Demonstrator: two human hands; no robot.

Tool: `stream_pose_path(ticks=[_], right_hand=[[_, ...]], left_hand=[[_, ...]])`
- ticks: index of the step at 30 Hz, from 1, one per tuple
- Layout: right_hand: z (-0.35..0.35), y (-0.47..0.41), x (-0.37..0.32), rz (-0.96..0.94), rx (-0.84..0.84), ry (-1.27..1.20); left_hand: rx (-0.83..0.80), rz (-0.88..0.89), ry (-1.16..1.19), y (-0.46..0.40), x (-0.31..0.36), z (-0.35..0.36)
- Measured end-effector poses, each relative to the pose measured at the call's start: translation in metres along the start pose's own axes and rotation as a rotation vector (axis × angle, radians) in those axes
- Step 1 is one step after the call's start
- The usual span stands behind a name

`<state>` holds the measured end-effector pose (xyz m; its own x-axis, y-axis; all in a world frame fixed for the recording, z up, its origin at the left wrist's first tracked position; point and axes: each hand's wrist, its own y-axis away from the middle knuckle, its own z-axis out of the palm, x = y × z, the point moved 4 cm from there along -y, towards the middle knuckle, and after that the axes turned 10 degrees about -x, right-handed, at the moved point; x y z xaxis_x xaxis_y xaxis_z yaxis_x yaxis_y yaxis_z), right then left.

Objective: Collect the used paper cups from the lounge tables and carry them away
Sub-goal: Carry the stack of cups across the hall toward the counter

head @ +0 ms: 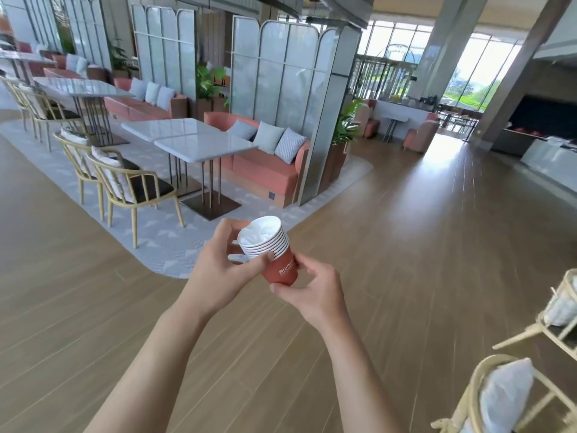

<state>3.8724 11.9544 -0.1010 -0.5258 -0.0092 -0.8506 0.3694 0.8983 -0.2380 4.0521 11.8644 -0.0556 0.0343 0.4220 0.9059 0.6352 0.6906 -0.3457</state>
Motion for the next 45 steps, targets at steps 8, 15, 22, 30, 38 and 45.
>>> stream_pose_path(ticks=[8,15,22,30,38,45], right_hand=[[-0.082,-0.049,0.068,0.026,0.064,-0.027],[-0.144,-0.057,0.119,0.123,0.197,-0.038],[-0.184,-0.067,0.157,0.202,0.308,0.013],[-0.211,-0.117,0.193,0.285,0.411,0.096],[-0.212,-0.217,0.229,0.346,0.435,0.136],[-0.217,-0.305,0.246,0.403,0.458,0.184]], left_hand=[[-0.091,0.008,-0.025,-0.099,-0.018,0.087],[-0.25,0.058,0.021,-0.163,-0.034,0.159],[-0.373,0.054,0.097,-0.216,-0.062,0.211],[-0.505,0.08,0.056,-0.302,-0.095,0.248],[-0.587,0.11,-0.025,-0.414,-0.15,0.244],[-0.646,0.148,-0.118,-0.509,-0.177,0.231]])
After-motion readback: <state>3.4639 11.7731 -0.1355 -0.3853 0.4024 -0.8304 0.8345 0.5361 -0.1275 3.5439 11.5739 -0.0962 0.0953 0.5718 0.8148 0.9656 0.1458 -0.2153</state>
